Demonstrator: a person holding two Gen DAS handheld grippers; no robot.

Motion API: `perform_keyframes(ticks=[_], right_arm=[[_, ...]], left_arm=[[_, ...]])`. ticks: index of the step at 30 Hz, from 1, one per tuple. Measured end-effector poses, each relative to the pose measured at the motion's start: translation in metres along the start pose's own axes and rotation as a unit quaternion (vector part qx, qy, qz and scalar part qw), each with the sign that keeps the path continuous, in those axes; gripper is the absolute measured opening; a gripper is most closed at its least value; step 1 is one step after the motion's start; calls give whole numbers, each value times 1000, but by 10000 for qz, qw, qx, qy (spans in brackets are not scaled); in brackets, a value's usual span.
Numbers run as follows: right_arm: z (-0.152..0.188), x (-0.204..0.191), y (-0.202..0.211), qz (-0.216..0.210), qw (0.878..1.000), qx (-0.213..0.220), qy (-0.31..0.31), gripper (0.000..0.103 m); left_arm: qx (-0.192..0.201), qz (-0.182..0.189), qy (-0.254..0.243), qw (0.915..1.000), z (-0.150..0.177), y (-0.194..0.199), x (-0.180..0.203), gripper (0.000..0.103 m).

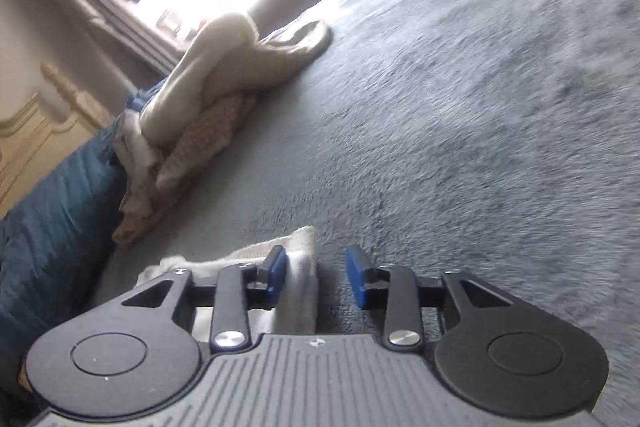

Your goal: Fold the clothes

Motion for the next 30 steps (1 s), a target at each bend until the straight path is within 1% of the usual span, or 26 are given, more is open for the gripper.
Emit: perform_keyframes(ticks=[2,3,4,6,8,9,10,11,12,14,15,17,19,20,21,23,25,27,28,30], right_arm=[[-3,-4,22,179,9996,174,136,40],[-1,-10,32,158,9994,188,243,39],[3,-19,44,96,9989,129,433,36],[19,-43,63,17,9949,-35,1004,33],[43,-68,73,-34,9853,-246,1691,32],[55,-80,78,-47,9787,-353,2021,32],[68,-82,76,78,9736,-492,2229,31],[80,-83,74,204,9676,-630,2436,26],[92,-84,72,349,9613,-771,2623,26],[106,-54,59,1030,9536,-1112,2600,20],[107,-41,58,1149,9582,-1134,2362,20],[93,-38,69,1111,9708,-878,1937,14],[79,-50,85,1067,9728,-472,2001,14],[75,-59,93,971,9740,-319,2020,14],[73,-67,97,836,9752,-240,2036,14],[82,-89,104,492,9747,-244,2165,14],[101,-98,100,340,9716,-440,2301,14],[126,-79,81,739,9674,-1049,2184,13],[130,-68,80,814,9715,-1136,1912,9],[136,-48,78,966,9771,-1298,1379,6]], left_arm=[[83,67,200,9997,-3,5,-2,55],[164,93,349,9992,-6,10,-4,55],[244,120,497,9984,-9,14,-6,55],[394,185,647,9970,-15,26,-8,55],[542,253,772,9952,-20,38,-10,55],[551,273,777,9951,-21,42,-11,55],[492,211,767,9956,-19,44,-12,55],[417,118,759,9962,-15,46,-15,55],[342,25,752,9966,-11,47,-17,55],[139,-164,828,9963,3,45,-23,54],[33,-259,873,9958,10,44,-26,54],[83,-350,956,9948,13,51,-29,54],[179,-408,1015,9938,10,60,-30,54],[228,-449,1031,9934,9,65,-31,54],[266,-495,1034,9930,6,68,-35,54],[279,-593,1019,9926,5,74,-39,54],[156,-722,998,9923,12,75,-44,54],[-147,-939,885,9915,28,72,-48,54],[-239,-1026,825,9910,36,72,-51,54],[-277,-1154,713,9904,44,78,-50,53]])
Point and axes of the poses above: each gripper's, at about its wrist camera, not at the fingertips, and y roughly against the way its jaws point, x to its right, z to its underside, the point moved 10 cm from there along -y, roughly the way its jaws point, and after that the axes turned 2 degrees about -x, right-handed, at the moved point
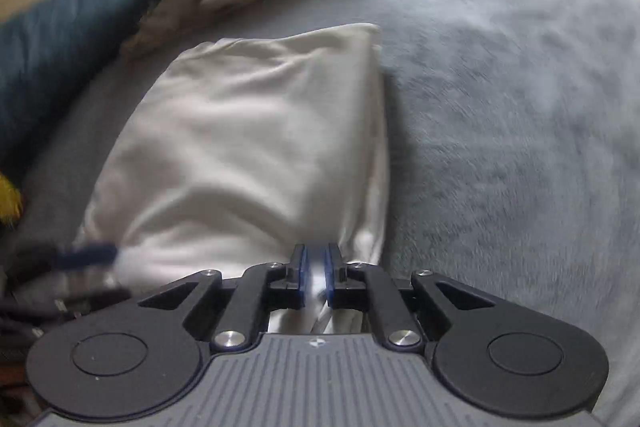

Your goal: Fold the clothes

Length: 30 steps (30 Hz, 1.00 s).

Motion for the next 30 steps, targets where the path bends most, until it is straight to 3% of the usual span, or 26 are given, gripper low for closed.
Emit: perform_keyframes(ticks=[3,6,7,13,17,20,23,25,28,30], right_arm=[[-4,7,18,271,9993,165,-179,5],[-7,-12,40,-209,9976,594,-277,6],[-5,-25,43,-303,9971,701,-43,6],[35,-48,1,-86,9937,-190,1101,3],[30,-44,0,-275,9964,-239,765,3],[30,-43,0,-362,9972,-231,617,3],[29,-41,-1,-406,9977,-229,495,4],[30,-40,0,-416,9979,-225,436,4],[30,-39,0,-415,9981,-214,393,4],[30,-39,0,-413,9983,-202,370,4]], left_arm=[[156,-90,-38,9998,-2,18,-1,54],[403,14,60,9992,-13,31,-5,54],[401,64,93,9991,-15,31,-6,55],[-63,6,344,9994,14,20,-19,54],[-165,43,561,9983,27,41,-23,54],[186,-64,812,9965,14,61,-35,54],[335,-141,1304,9908,3,59,-56,55],[98,-184,1584,9872,7,40,-68,55],[-249,12,2284,9732,21,20,-77,44],[-387,148,2453,9686,23,20,-73,38]])
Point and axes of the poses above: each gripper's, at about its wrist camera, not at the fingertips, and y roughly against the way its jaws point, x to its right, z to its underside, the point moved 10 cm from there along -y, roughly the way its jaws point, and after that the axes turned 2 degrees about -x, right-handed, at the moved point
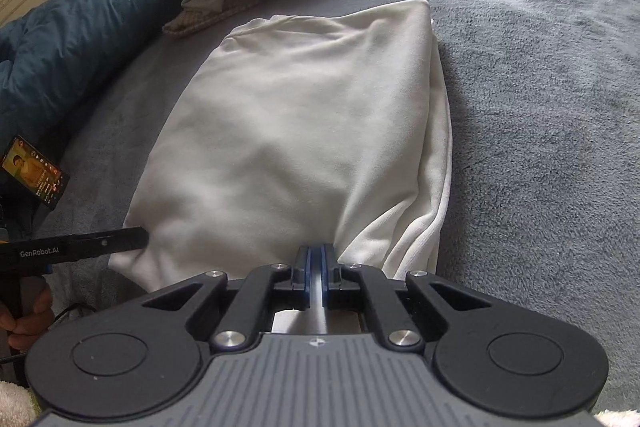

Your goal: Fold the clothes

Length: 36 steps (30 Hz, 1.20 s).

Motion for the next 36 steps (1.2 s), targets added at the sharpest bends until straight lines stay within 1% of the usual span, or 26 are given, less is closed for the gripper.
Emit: perform_keyframes(ticks=[1,2,4,5,9,12,14,16,19,21,23,25,27,29,30,32,34,36], right_arm=[[0,0,0,1,10000,6,-11,4],[0,1,0,2,10000,12,-23,4],[-1,2,-1,-7,10000,9,-67,4],[-1,2,-1,-17,10000,8,-73,4],[-1,4,-1,-84,9999,6,-140,4],[-2,5,-1,-119,9998,4,-174,4],[-2,6,-1,-133,9997,2,-188,5],[-3,6,-1,-159,9996,-11,-231,5],[-5,6,3,-182,9993,-5,-327,5],[-9,3,10,-164,9993,88,-328,6],[-17,-10,24,-160,9992,371,22,7],[-23,-30,31,-241,9971,522,498,7],[-20,-57,27,-363,9929,423,1047,7],[-6,-72,12,-250,9883,98,1498,7],[1,-65,6,57,9862,-100,1653,6],[15,-51,-4,656,9778,-482,1933,4],[12,-28,12,932,9796,-573,1685,3],[9,-5,29,1207,9800,-658,1441,4]], left_arm=[[-67,33,28,10000,2,2,3,31],[-102,155,151,9997,3,5,4,26],[-149,475,482,9976,3,11,5,21],[-212,494,548,9970,4,10,3,20],[-492,353,658,9960,14,-3,-10,21],[-430,241,291,9984,12,7,-3,26],[-334,63,-69,9994,11,18,0,33],[-230,-132,-443,9987,9,31,3,36],[178,-409,-927,9947,-3,52,7,44],[454,-483,-1130,9914,-14,56,13,46],[617,-405,-1283,9890,-22,49,24,47],[672,-264,-1434,9870,-29,34,38,47],[658,-262,-1636,9840,-29,18,48,46],[632,-283,-1847,9804,-28,3,58,46],[629,-353,-1919,9788,-27,-3,58,46],[645,-517,-2021,9759,-22,-9,53,45],[727,-480,-1993,9761,-20,-6,46,45],[787,-410,-1905,9777,-20,0,38,45]])
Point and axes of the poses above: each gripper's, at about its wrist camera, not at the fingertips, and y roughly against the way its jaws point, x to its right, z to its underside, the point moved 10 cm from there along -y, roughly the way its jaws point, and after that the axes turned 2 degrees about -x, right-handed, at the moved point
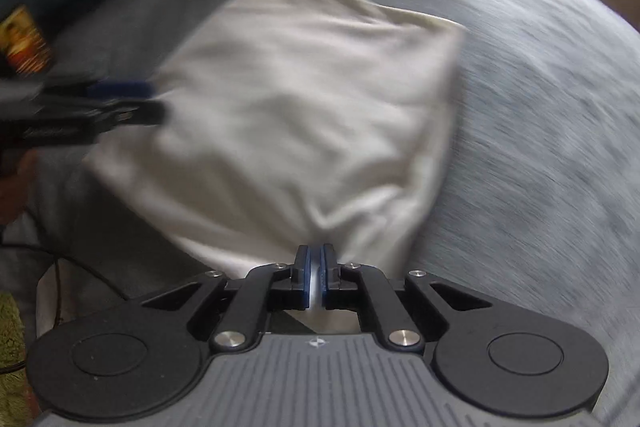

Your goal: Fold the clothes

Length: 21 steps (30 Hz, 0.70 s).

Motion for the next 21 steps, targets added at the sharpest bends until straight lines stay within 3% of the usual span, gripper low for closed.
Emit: perform_keyframes(ticks=[3,7,10,12,14,18,21], right_arm=[[-3,31,20,407,9990,-13,-193,6],[-29,11,37,-222,9980,497,-307,6],[-43,-25,13,-778,9951,558,-251,6],[-41,-29,-12,-899,9943,349,-452,4],[-28,-5,-25,-485,9968,152,-614,0],[-12,57,-4,460,9910,21,-1259,1],[-20,68,16,169,9840,329,-1740,1]], left_arm=[[37,-22,195,9998,-5,9,-11,46],[267,108,300,9991,-19,19,-13,46],[325,263,249,9988,-27,13,-1,46],[230,295,119,9992,-23,1,7,46],[35,194,51,9998,-14,-10,5,45],[-101,70,30,9999,-7,-3,-12,46],[159,41,51,9999,-23,10,-18,46]])
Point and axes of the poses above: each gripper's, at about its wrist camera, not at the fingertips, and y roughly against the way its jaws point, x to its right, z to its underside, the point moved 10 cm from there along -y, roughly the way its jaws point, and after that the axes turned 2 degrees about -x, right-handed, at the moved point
